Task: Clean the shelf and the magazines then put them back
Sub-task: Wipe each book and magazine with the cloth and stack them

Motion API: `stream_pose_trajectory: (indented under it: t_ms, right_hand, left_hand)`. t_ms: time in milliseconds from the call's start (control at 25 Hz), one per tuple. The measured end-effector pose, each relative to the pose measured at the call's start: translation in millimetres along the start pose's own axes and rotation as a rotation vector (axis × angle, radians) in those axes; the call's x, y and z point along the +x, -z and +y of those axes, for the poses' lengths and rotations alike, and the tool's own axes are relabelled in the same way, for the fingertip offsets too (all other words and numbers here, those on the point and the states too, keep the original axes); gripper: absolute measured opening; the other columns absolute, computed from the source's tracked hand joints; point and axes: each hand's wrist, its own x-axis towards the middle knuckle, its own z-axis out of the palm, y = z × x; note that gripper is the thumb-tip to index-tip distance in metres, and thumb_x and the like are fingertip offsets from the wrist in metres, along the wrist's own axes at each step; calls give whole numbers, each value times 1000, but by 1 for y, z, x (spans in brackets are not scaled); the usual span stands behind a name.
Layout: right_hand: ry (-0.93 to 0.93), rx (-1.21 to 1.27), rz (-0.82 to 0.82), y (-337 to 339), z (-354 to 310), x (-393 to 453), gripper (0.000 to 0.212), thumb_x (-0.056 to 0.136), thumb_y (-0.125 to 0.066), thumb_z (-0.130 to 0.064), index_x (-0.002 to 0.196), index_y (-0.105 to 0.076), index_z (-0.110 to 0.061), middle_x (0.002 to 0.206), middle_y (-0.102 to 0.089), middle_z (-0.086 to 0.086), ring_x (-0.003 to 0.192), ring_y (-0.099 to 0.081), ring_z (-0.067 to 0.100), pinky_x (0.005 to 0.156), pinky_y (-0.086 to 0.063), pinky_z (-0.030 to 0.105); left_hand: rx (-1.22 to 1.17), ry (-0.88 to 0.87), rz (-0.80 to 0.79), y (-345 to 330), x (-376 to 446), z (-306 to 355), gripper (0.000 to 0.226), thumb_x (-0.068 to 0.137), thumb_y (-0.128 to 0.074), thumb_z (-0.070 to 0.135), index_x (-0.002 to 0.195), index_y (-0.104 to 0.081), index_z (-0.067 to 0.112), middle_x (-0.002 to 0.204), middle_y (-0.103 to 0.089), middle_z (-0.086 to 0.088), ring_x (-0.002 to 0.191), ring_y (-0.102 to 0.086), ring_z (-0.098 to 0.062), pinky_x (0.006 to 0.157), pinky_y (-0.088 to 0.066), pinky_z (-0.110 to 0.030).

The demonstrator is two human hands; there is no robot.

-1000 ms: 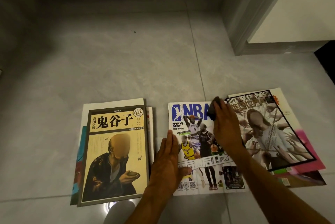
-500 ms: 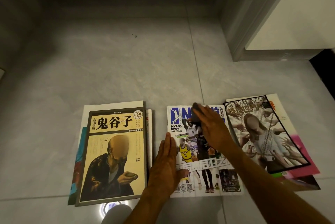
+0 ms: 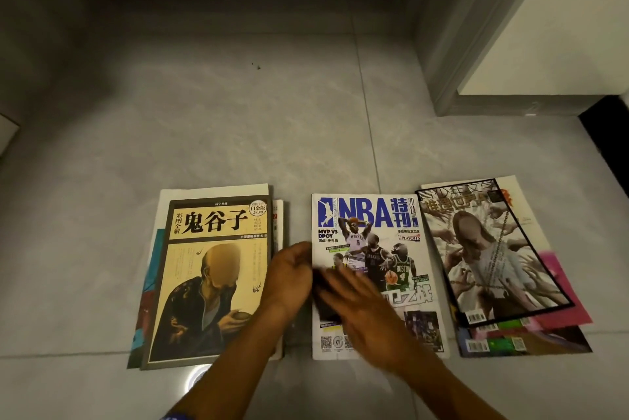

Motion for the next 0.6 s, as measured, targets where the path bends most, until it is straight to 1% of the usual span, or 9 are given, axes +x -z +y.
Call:
stream_pose_trajectory:
  t_ms: [80,160,200,280,360,400,480,520,600]
  right_hand:
    - [93,-71,-95,-13,-25,-39,104,70,-77,-29,152,-14,-33,161,-16,-6,146,-19,23,118,-21,44]
    - [118,-80,-120,-13,-23,-45,109,69,-77,-29,153,-7,-33,162,-12,-8,147,-17,20,119,-18,41]
    - [95,-69,-99,-10,-16,-35,102,75,-73,-23,152,-7,-35,162,-9,-9,148,-12,19,120,-15,40]
    - [2,6,-37,0,6,4,87,84,-65,-11,151,-16,-35,160,-11,-9,148,-7,18,120,-14,45]
    - [-113,44,51,13,27,55,77,85,-64,-6,150,-28,-28,158,-22,-3,147,-13,23,118,-19,52]
    - [-175,63,71,17,35,77,73,87,-64,-6,150,-31,-25,158,-24,0,147,-15,25,118,-20,53]
    - [-287,83,80,19,36,97,70,91,-61,-9,151,-29,-22,160,-20,1,148,-13,26,118,-17,53]
    - [-301,76,99,15,32,92,71,90,-62,-10,151,-28,-23,160,-19,1,148,-12,26,118,-16,53]
    - [-212,63,106,3,12,53,74,86,-63,-10,150,-28,-26,159,-21,0,148,-12,25,118,-17,52]
  left_hand:
    - [13,40,-23,-4,7,-4,31,99,-45,3,114,-67,18,124,-65,0,114,-60,-19,99,-50,-35]
    - [-31,98,-16,-5,9,-8,31,99,-45,2,116,-66,16,128,-63,-6,117,-59,-23,103,-47,-45]
    - [-80,133,-15,-4,10,-8,32,99,-44,1,115,-66,17,128,-62,-5,118,-57,-23,104,-46,-45]
    - [-129,161,-57,-1,9,-3,33,100,-40,1,111,-67,16,120,-61,-1,113,-57,-18,103,-47,-38]
    - [-171,146,-44,2,8,4,32,101,-38,7,102,-66,22,113,-63,-2,100,-61,-15,89,-52,-29]
    - [-184,148,-10,1,9,4,29,102,-39,11,109,-64,24,117,-62,-4,101,-62,-17,86,-51,-28]
    - [-162,167,42,0,9,0,32,103,-40,18,132,-51,27,130,-56,-5,112,-58,-23,89,-49,-32]
    - [-149,165,47,-1,9,-3,34,103,-39,20,135,-47,29,134,-54,-6,114,-56,-23,90,-48,-33]
    - [-152,143,35,-3,9,-6,34,104,-37,19,134,-48,30,137,-51,-4,116,-53,-20,92,-48,-31]
